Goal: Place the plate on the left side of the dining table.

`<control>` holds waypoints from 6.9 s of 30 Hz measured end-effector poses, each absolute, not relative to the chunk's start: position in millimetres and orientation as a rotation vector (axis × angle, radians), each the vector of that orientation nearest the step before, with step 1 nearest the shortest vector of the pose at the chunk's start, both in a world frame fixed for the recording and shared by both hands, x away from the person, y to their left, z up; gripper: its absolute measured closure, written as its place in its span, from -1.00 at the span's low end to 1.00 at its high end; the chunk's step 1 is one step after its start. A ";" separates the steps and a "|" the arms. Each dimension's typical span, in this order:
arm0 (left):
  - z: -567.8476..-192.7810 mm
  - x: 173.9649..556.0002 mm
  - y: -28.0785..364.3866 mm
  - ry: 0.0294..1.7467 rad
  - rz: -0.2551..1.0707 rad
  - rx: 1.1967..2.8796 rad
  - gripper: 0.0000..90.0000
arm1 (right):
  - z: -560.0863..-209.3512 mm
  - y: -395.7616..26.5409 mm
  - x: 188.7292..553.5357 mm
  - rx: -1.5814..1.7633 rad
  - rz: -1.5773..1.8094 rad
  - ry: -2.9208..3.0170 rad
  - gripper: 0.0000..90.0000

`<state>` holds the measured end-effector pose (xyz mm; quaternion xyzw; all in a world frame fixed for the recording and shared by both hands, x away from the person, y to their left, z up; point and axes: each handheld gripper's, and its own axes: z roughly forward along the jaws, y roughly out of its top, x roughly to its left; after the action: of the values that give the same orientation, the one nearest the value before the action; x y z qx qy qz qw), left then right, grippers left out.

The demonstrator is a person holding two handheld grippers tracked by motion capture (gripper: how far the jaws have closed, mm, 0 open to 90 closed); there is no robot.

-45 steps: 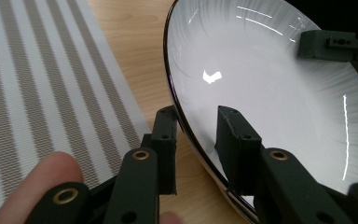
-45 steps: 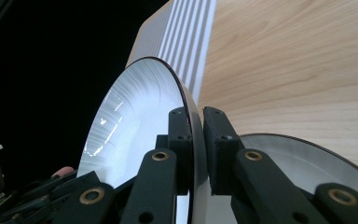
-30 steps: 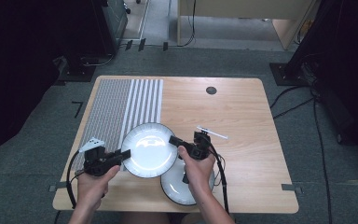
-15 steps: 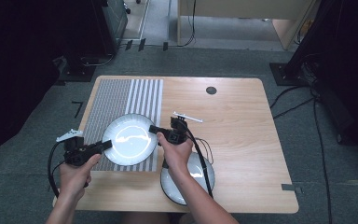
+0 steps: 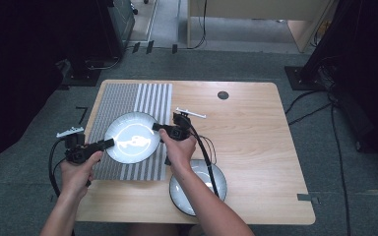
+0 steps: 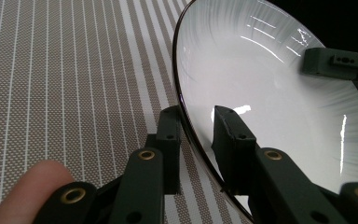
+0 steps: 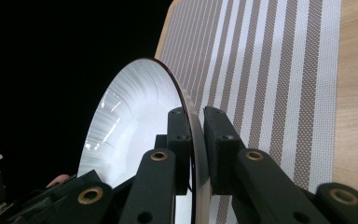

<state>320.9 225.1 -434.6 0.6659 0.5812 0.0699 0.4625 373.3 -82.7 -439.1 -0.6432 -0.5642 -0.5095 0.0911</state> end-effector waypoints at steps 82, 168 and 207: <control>-490.9 447.5 249.8 1.706 0.170 1.572 -0.07 | -515.8 -30.3 497.8 -2.011 -1.421 -1.880 0.39; -515.5 223.6 264.7 1.623 0.564 1.674 -0.62 | -436.3 -171.1 361.6 -1.748 -1.668 -2.200 -0.47; -516.0 223.5 258.7 1.623 0.612 1.719 -0.62 | -457.2 -300.8 296.8 -2.023 -1.726 -2.097 -0.47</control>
<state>223.5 258.7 -516.0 0.6613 0.6242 0.2355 0.3429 296.8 -300.8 -457.2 -0.5929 -0.6146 -0.5059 -0.1220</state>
